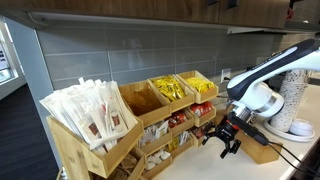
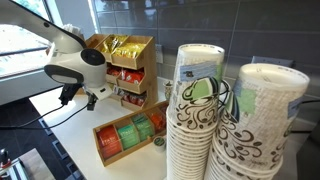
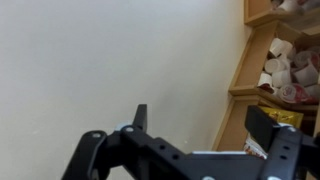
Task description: Remove one white sachet from the bottom shelf of the second stand from the right and put it on the counter.
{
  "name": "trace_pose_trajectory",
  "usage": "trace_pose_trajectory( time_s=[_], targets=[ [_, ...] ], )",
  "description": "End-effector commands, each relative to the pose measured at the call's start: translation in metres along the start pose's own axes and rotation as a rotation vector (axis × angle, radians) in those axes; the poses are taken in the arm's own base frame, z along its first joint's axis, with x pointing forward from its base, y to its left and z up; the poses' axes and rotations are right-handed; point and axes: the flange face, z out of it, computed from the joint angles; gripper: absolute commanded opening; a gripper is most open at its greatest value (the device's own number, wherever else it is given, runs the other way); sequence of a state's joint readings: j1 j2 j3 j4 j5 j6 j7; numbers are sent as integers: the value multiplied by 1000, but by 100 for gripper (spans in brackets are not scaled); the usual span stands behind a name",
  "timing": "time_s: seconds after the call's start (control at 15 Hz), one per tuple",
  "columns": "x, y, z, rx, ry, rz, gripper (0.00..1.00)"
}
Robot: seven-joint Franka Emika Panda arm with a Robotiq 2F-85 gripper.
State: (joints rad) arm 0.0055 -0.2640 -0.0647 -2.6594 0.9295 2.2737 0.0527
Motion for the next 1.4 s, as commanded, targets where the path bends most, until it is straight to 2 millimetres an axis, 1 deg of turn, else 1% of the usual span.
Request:
trace_pose_trajectory(
  time_s=[0.0, 0.2, 0.47, 0.53, 0.6, 0.8, 1.2, 1.33],
  targets=[
    [15, -12, 11, 87, -18, 180, 100],
    [20, -15, 19, 140, -19, 336, 100],
    [31, -8, 29, 213, -17, 530, 100],
    [31, -4, 30, 231, -13, 507, 100],
    [25, -9, 25, 198, -24, 472, 100],
    [28, -5, 28, 213, -27, 500, 100],
    [29, -5, 28, 216, -27, 503, 100],
    [35, -3, 29, 261, -45, 560, 100]
  ],
)
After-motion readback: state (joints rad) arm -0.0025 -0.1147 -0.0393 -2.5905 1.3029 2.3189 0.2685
